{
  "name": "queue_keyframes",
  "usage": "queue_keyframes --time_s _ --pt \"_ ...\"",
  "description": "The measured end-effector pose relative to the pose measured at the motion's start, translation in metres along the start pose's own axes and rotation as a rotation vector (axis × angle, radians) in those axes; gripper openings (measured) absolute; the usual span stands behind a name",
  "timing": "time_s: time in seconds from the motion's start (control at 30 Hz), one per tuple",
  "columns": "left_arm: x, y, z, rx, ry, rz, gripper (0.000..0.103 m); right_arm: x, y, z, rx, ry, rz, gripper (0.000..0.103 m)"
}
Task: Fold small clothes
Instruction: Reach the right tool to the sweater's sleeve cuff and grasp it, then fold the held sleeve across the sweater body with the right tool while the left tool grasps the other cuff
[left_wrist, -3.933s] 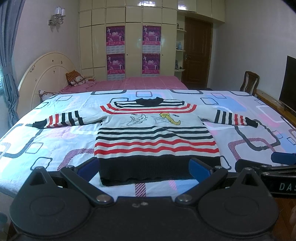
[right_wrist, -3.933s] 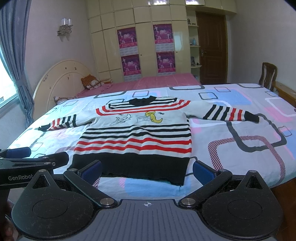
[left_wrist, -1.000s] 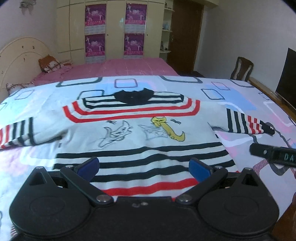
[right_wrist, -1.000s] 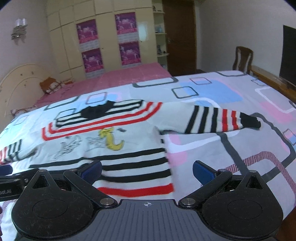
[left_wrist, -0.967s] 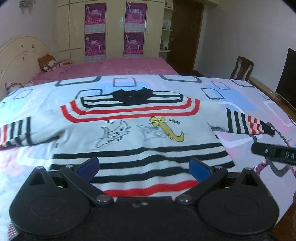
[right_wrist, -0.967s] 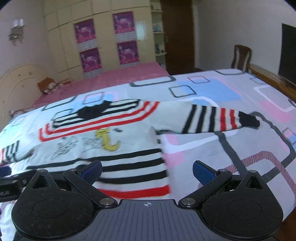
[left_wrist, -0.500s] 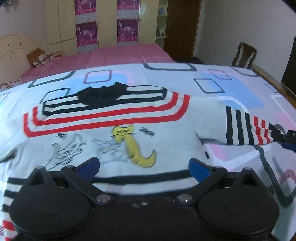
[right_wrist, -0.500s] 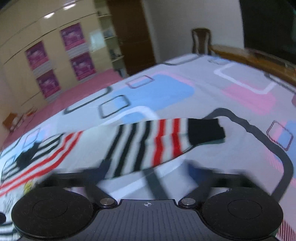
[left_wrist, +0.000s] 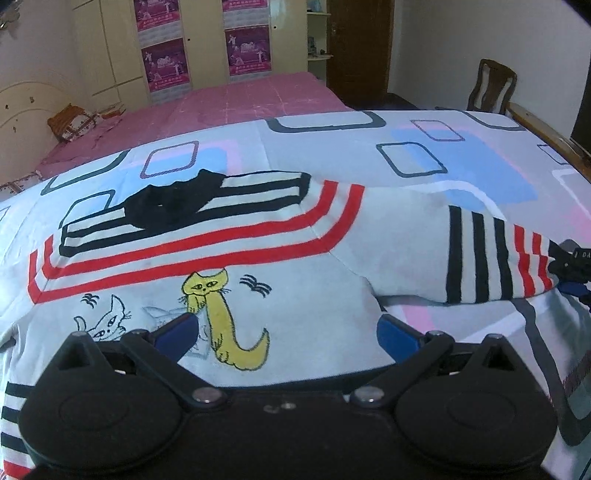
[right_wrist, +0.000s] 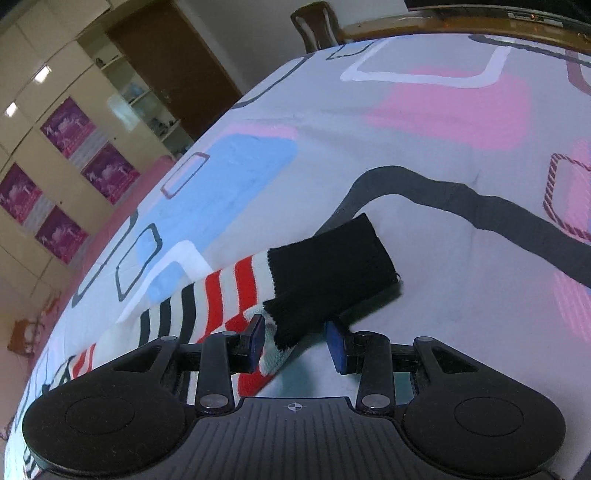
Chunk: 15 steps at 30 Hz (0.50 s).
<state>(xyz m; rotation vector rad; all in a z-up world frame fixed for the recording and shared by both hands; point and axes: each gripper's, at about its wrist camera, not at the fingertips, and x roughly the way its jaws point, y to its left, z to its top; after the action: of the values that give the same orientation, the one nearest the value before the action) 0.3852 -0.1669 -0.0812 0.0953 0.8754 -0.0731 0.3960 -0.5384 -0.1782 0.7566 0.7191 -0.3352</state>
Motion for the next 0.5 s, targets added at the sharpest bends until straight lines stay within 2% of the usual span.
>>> queue_keyframes --time_s 0.17,0.2,0.23,0.27,0.33,0.4,0.5 --pt "0.005 0.012 0.006 -0.023 0.001 -0.004 0.103 -0.005 0.004 -0.004 0.01 -0.004 0.004 0.037" --pt "0.006 0.018 0.006 -0.033 0.004 0.002 0.103 -0.003 0.005 -0.004 0.005 -0.008 -0.003 0.034" --pt "0.008 0.024 0.007 -0.044 0.007 0.01 0.103 -0.001 0.005 -0.003 0.003 -0.015 -0.018 0.025" --pt "0.01 0.031 0.007 -0.052 0.011 0.017 0.103 -0.001 0.005 -0.002 0.0 -0.021 -0.046 0.006" --pt "0.011 0.049 0.007 -0.075 0.01 0.019 0.102 0.004 0.009 0.001 0.001 -0.018 -0.057 0.006" --pt "0.011 0.07 0.005 -0.09 -0.006 -0.013 0.099 -0.002 0.027 0.001 -0.073 -0.049 -0.066 0.006" --pt "0.015 0.101 0.001 -0.094 -0.02 -0.006 0.093 -0.016 0.068 -0.004 -0.189 -0.089 0.008 0.006"
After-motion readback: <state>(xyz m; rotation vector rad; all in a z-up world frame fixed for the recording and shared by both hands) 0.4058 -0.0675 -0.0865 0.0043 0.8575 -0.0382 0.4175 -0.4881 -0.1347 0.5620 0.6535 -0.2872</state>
